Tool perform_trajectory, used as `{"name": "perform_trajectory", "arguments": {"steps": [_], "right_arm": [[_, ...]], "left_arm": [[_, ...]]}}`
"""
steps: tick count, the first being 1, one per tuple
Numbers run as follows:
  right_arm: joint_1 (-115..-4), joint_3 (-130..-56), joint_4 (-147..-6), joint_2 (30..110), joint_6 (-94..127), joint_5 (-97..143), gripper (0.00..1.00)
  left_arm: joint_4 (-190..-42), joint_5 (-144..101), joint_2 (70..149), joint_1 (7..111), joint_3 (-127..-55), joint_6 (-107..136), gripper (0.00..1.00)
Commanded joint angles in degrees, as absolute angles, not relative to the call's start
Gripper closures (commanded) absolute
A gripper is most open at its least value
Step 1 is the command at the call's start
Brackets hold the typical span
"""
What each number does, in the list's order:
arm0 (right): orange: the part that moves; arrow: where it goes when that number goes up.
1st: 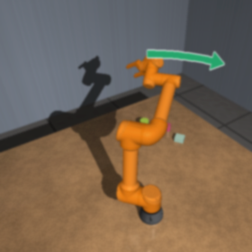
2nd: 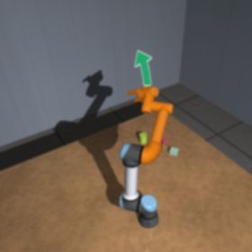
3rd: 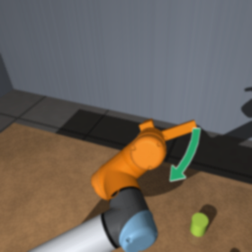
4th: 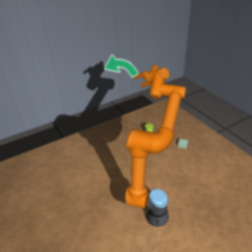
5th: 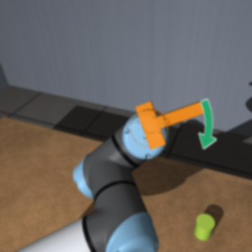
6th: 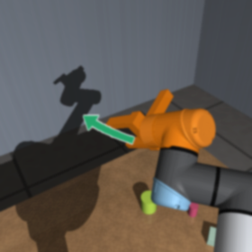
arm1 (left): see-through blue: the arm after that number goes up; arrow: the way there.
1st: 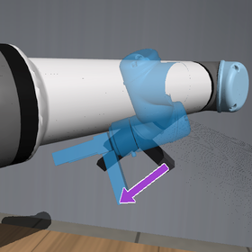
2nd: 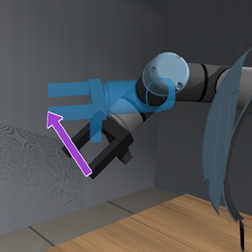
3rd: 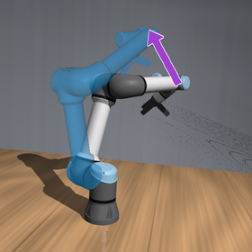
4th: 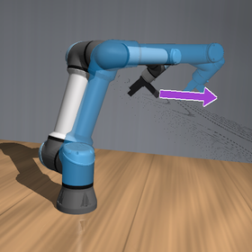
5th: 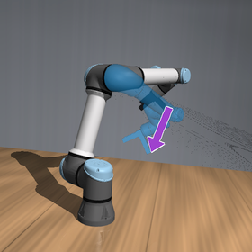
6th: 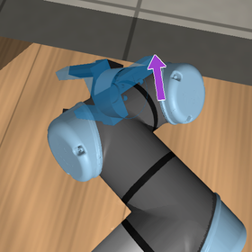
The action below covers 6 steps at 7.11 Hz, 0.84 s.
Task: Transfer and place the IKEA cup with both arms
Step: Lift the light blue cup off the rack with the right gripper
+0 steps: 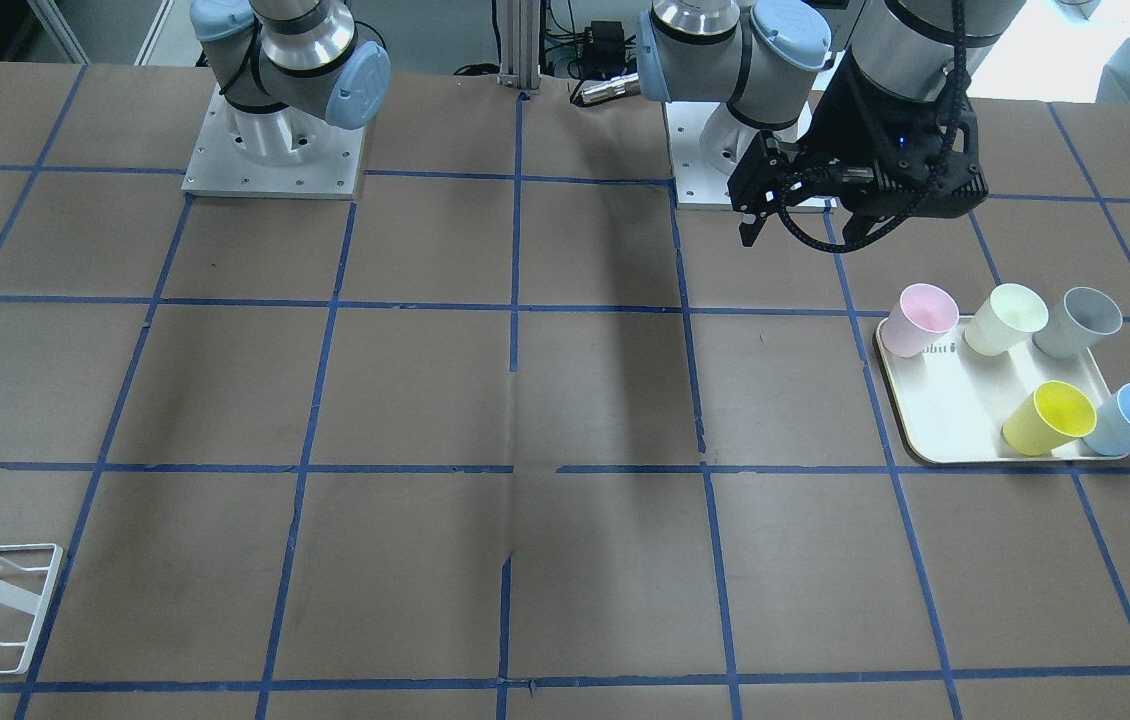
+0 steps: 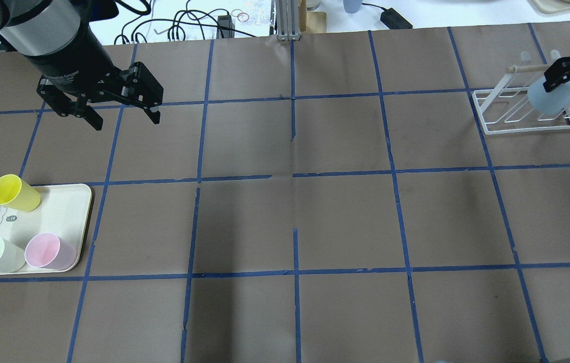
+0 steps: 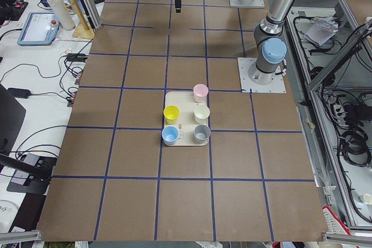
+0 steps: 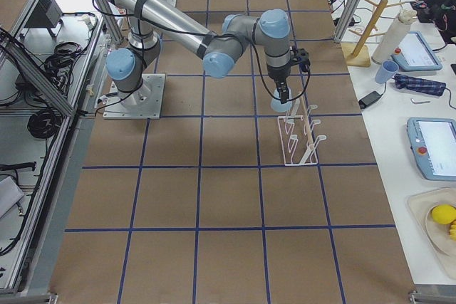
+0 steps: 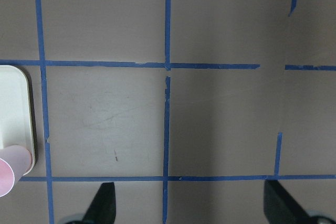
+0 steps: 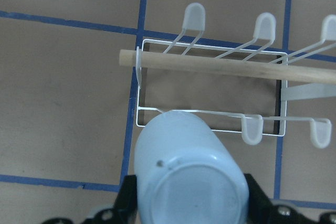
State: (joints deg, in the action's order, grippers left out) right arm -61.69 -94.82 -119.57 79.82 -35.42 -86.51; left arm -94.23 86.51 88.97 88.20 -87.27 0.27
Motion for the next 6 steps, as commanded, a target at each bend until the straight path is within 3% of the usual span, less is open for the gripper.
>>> {"name": "perform_trajectory", "arguments": {"steps": [1, 3, 6], "right_arm": [[-63.53, -95.01, -111.06, 87.42, -35.07, -86.05, 0.96], [-72.2, -94.92, -106.71, 89.82, -26.26, -86.74, 1.0], [-84.17, -94.92, -99.69, 91.75, -11.99, -76.89, 1.0]], "left_arm": [[-94.39, 81.34, 88.6, 87.54, -86.92, 0.35, 0.0], [-94.83, 79.81, 88.25, 85.62, -87.01, -1.48, 0.0], [-111.81, 55.21, 86.84, 70.89, -88.15, -18.38, 0.0]]}}
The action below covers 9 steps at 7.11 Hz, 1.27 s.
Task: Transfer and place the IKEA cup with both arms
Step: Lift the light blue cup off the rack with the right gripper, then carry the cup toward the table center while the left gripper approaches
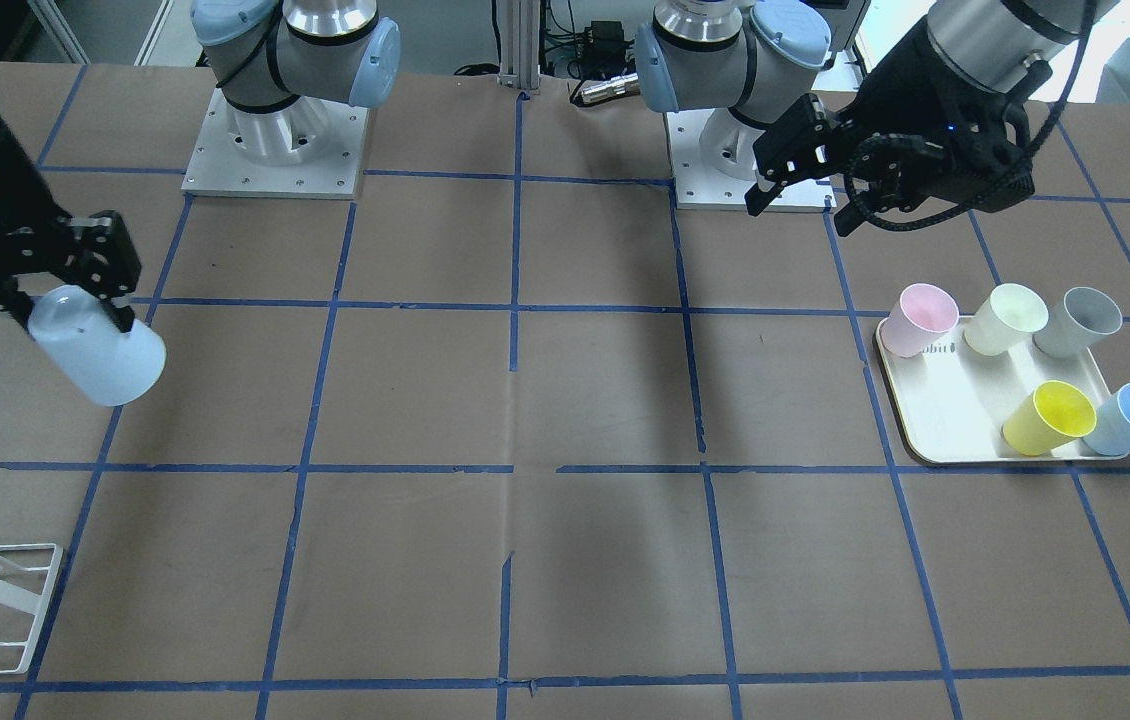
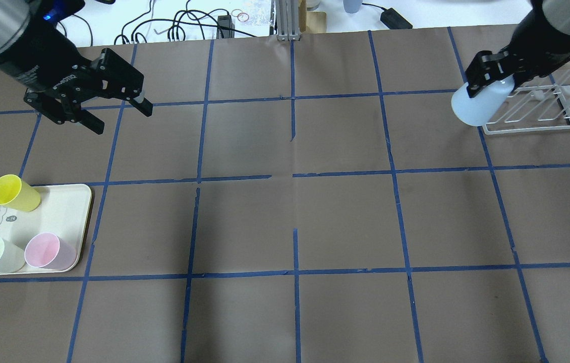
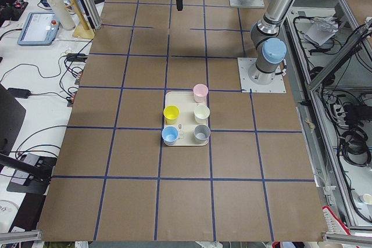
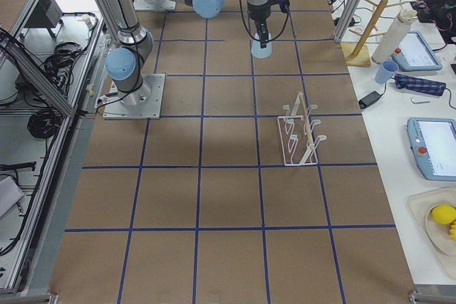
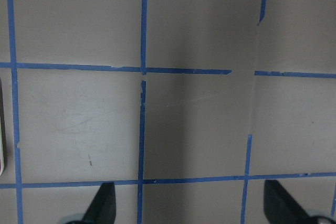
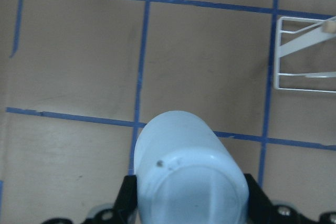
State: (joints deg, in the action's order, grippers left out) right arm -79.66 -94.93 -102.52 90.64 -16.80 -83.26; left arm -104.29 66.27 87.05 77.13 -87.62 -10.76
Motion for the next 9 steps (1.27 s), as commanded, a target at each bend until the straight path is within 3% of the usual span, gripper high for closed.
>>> {"name": "perform_trajectory", "arguments": {"steps": [1, 5, 9], "right_arm": [[-85.59, -94.92, -99.32, 92.19, -8.3, -68.64, 1.0], [-88.86, -95.62, -99.32, 92.73, 6.22, -36.37, 1.0], [-88.07, -97.72, -92.3, 88.25, 6.24, -11.93, 1.0]], "left_arm": [[-118.84, 46.41, 86.84, 67.45, -89.98, -25.42, 0.0], [-122.79, 19.58, 86.05, 67.22, -107.46, -34.01, 0.0], [-122.61, 10.15, 86.83, 71.79, -108.98, -36.65, 0.0]]}}
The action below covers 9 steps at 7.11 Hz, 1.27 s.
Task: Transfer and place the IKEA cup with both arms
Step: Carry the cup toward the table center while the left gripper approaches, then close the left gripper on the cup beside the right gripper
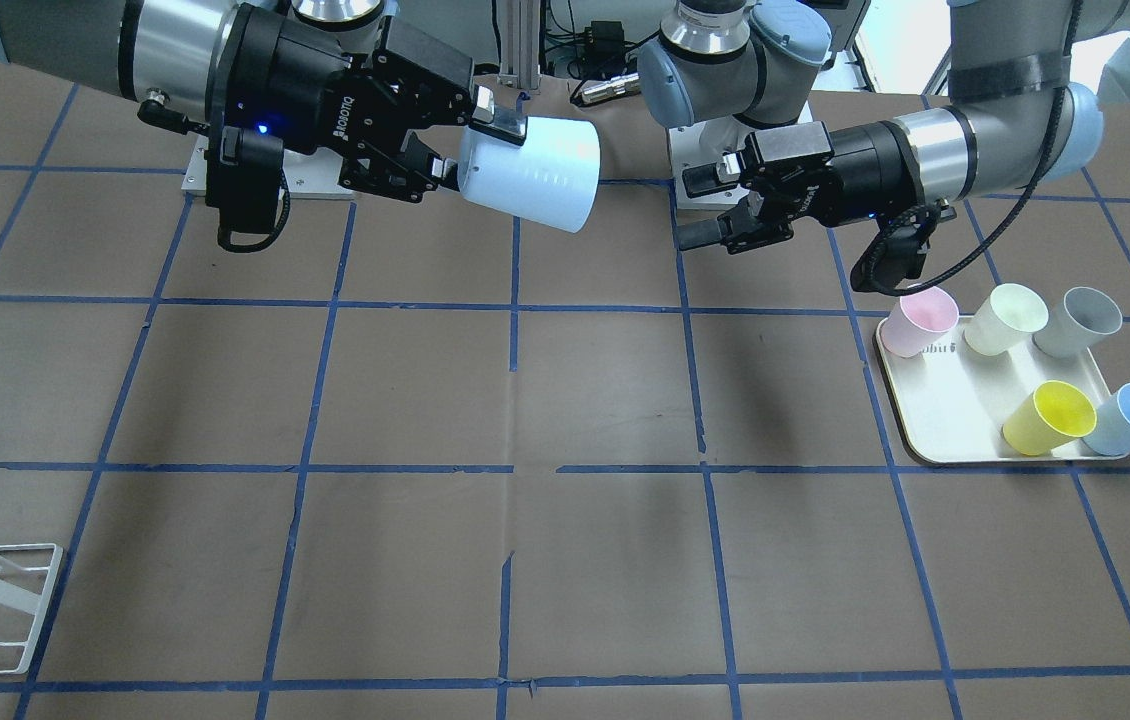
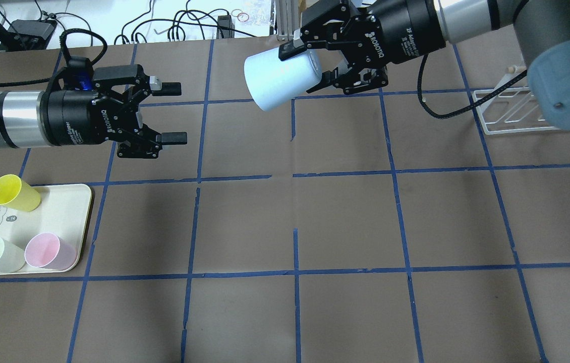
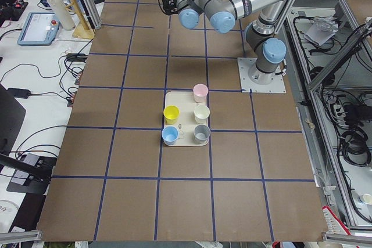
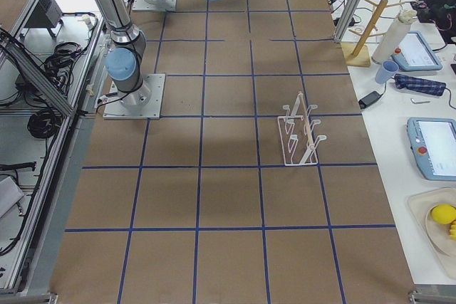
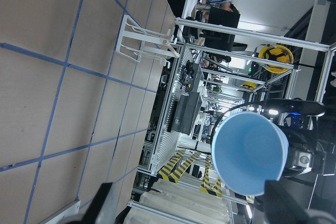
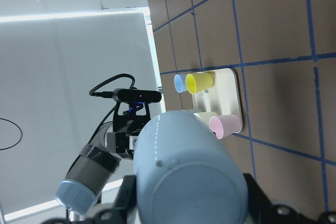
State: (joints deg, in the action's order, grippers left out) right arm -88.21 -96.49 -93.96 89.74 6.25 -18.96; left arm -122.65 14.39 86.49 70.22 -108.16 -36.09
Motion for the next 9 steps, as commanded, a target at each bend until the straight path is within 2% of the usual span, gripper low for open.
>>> {"name": "perform_trajectory", "arguments": {"steps": [1, 3, 5, 7, 9], "right_arm": [[-88.07, -99.56, -92.29, 87.98, 6.41, -8.73, 1.0], [-88.07, -99.93, -92.37, 87.37, 8.6, -8.44, 1.0], [-88.33, -99.93, -92.29, 87.45, 9.23, -7.91, 1.0], [-88.42, -99.76, -92.29, 87.54, 9.93, -7.21, 1.0], [-88.59, -99.76, -92.46, 87.36, 9.93, -7.29, 1.0]], "left_arm": [[-122.61, 4.1, 86.75, 75.03, -109.25, -36.56, 0.0], [-121.47, 2.9, 86.92, 77.25, -109.95, -36.56, 0.0], [-121.46, 1.32, 87.1, 77.52, -109.95, -36.56, 0.05], [-121.29, 1.14, 87.19, 77.87, -109.95, -36.65, 0.24], [-120.15, -2.0, 87.19, 79.18, -109.95, -36.39, 0.26]]}}
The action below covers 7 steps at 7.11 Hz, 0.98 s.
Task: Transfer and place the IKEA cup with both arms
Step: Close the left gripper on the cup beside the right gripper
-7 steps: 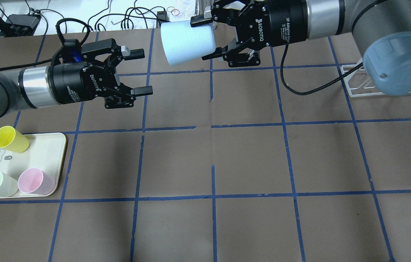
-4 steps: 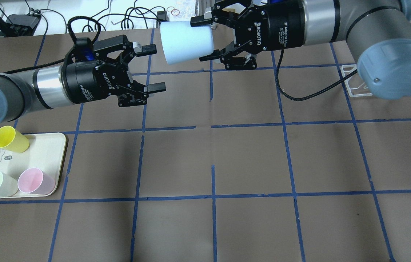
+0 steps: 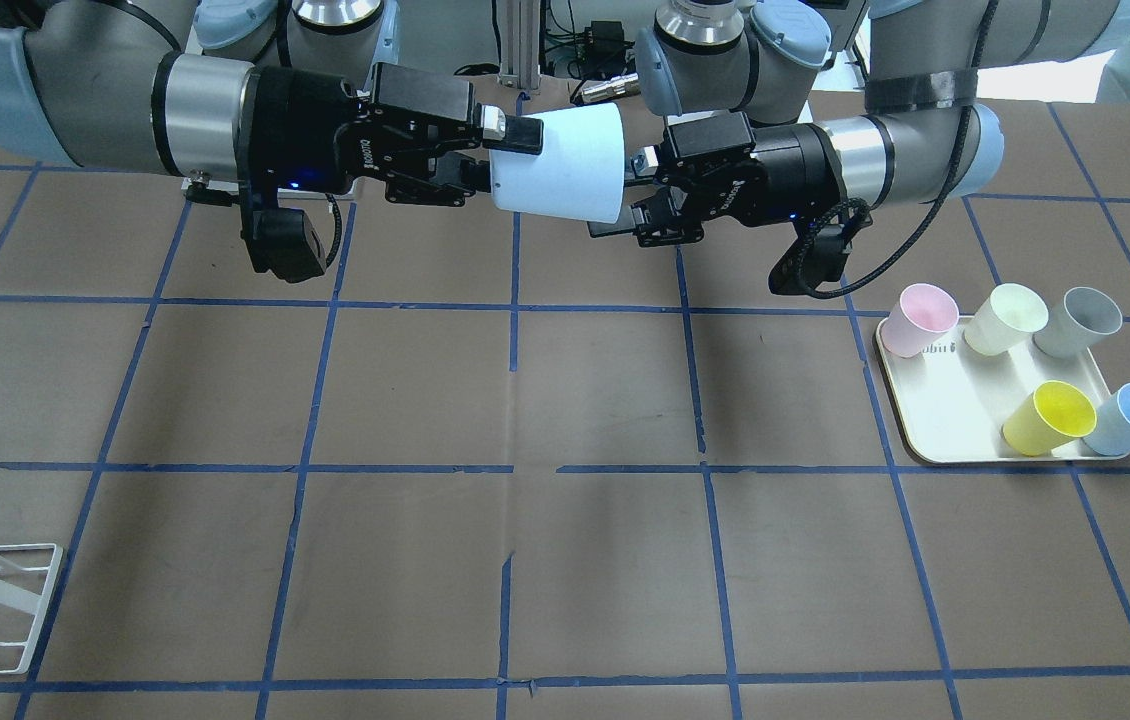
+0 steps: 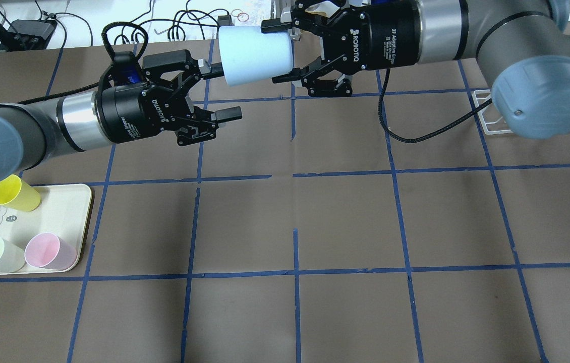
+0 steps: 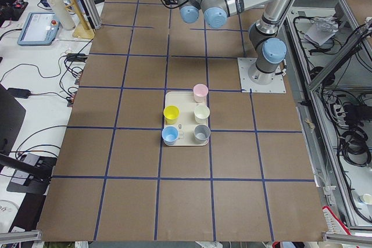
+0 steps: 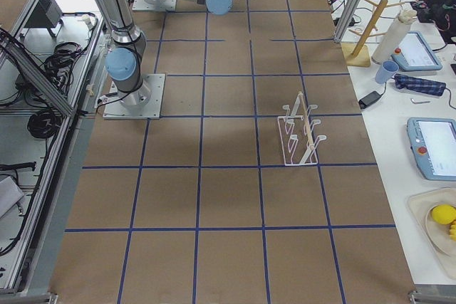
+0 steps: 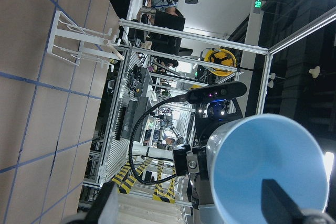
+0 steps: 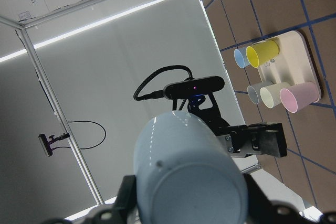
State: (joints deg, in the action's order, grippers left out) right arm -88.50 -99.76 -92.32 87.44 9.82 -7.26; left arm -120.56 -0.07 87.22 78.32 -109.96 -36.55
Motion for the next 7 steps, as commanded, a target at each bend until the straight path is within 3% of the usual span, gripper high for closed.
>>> {"name": "perform_trajectory", "arguments": {"steps": [1, 2, 4, 5, 6, 7], "right_arm": [[-88.59, -99.93, -92.55, 87.36, 9.93, -7.47, 1.0], [-88.68, -99.93, -92.46, 87.36, 10.02, -7.56, 1.0], [-88.59, -99.76, -92.29, 87.36, 10.63, -7.56, 1.0], [-88.68, -99.76, -92.29, 87.36, 11.07, -7.38, 1.0], [-88.68, -99.76, -92.29, 87.36, 11.07, -7.56, 1.0], [-88.59, -99.76, -92.29, 87.36, 11.07, -7.65, 1.0]], "left_arm": [[-120.15, -3.15, 87.19, 79.71, -109.86, -36.39, 0.26], [-120.15, -3.16, 87.1, 79.72, -109.78, -36.3, 0.26], [-119.97, -3.08, 87.1, 79.72, -109.78, -36.65, 0.48], [-118.93, -3.08, 87.1, 79.63, -109.86, -36.48, 0.72], [-118.92, -3.08, 87.19, 79.63, -109.95, -36.47, 0.81], [-118.83, -3.08, 87.1, 79.63, -109.95, -36.56, 1.0]]}}
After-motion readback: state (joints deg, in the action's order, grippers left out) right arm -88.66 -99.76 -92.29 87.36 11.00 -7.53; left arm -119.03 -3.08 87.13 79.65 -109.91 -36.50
